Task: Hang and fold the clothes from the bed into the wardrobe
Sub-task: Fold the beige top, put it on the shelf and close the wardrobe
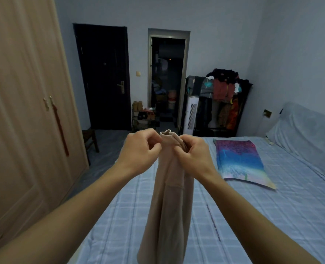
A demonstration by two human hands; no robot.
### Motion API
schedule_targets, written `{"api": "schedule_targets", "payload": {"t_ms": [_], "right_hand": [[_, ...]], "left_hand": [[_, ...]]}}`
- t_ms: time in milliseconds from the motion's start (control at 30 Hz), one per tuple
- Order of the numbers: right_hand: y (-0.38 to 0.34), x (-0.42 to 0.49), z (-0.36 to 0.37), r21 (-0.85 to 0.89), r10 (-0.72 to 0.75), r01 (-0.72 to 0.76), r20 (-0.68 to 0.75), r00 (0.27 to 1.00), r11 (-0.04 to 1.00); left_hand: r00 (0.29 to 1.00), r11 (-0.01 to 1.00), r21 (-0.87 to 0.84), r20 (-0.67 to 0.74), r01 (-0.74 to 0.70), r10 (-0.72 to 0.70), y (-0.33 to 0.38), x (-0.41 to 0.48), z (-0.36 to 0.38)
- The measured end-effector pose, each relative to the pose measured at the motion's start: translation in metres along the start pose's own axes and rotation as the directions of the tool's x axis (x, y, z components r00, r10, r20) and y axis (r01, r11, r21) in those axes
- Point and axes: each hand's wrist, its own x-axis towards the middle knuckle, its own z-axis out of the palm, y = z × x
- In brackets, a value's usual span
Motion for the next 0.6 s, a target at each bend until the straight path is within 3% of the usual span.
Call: {"api": "schedule_targets", "payload": {"t_ms": [67, 167, 300, 400, 600], "right_hand": [[0.000, 0.000, -0.006, 0.028, -0.061, 0.059, 0.089, 0.994, 0.998], [0.000, -0.001, -0.014, 0.065, -0.147, 0.135, 0.226, 0.963, 0.989], [-0.002, -0.001, -0.022, 0.109, -0.161, 0.137, 0.250, 0.955, 0.985], [0.000, -0.002, -0.027, 0.118, -0.148, 0.123, 0.235, 0.961, 0.985], [0.000, -0.007, -0.030, 0.103, -0.134, 0.119, 0.146, 0.980, 0.987]], "left_hand": [[0.995, 0.995, 0.040, 0.038, -0.089, 0.087, -0.007, 0.005, -0.007], [0.956, 0.984, 0.046, 0.249, -0.170, 0.153, -0.006, 0.016, -0.022], [0.892, 0.985, -0.154, 0.430, -0.081, 0.141, 0.003, 0.027, -0.034], [0.903, 0.972, -0.217, 0.395, -0.086, 0.168, 0.007, 0.030, -0.035], [0.924, 0.974, -0.070, 0.307, -0.216, 0.227, 0.016, 0.028, -0.021]]}}
